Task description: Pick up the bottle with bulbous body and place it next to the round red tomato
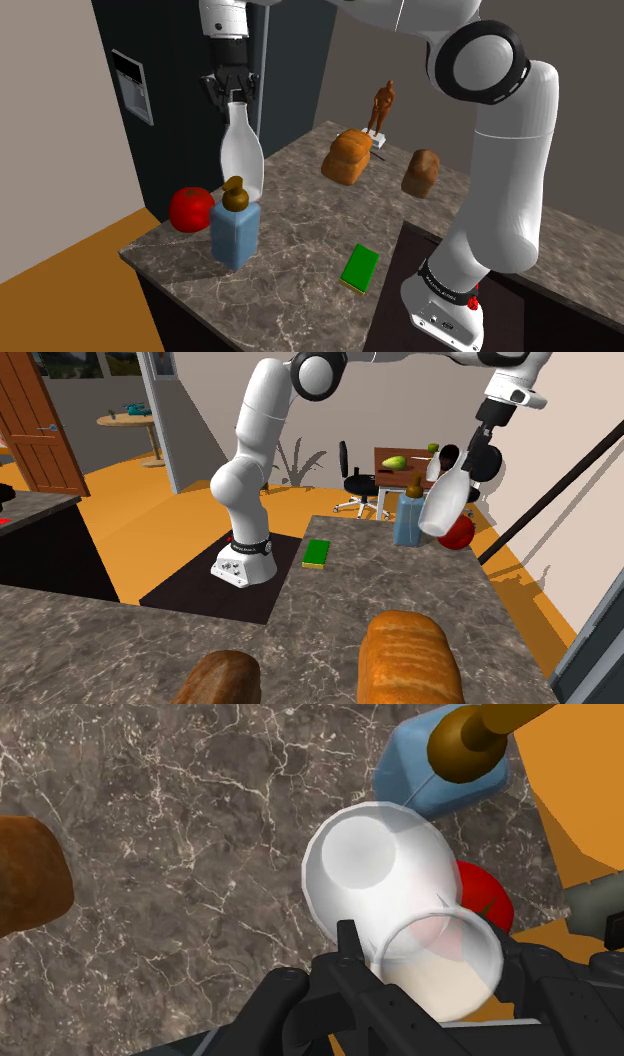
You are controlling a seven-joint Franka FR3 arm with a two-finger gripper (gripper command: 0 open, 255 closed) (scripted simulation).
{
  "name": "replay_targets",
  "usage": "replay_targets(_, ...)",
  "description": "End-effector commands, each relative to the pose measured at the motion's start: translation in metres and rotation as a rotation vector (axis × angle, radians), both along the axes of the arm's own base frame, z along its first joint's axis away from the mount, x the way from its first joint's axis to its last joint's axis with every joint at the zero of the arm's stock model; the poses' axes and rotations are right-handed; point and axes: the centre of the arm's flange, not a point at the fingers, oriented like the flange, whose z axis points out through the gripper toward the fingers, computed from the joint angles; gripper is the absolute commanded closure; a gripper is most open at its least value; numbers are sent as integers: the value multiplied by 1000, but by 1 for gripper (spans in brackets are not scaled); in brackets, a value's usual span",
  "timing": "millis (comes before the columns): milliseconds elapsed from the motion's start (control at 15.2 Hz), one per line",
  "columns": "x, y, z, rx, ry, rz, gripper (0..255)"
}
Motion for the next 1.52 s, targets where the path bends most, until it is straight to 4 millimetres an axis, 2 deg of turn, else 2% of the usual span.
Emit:
replay_targets(0, 0, -1, -11, 0, -1, 0, 255)
replay_targets(1056, 0, -1, -94, 0, -1, 0, 255)
replay_targets(1452, 0, -1, -94, 0, -1, 0, 255)
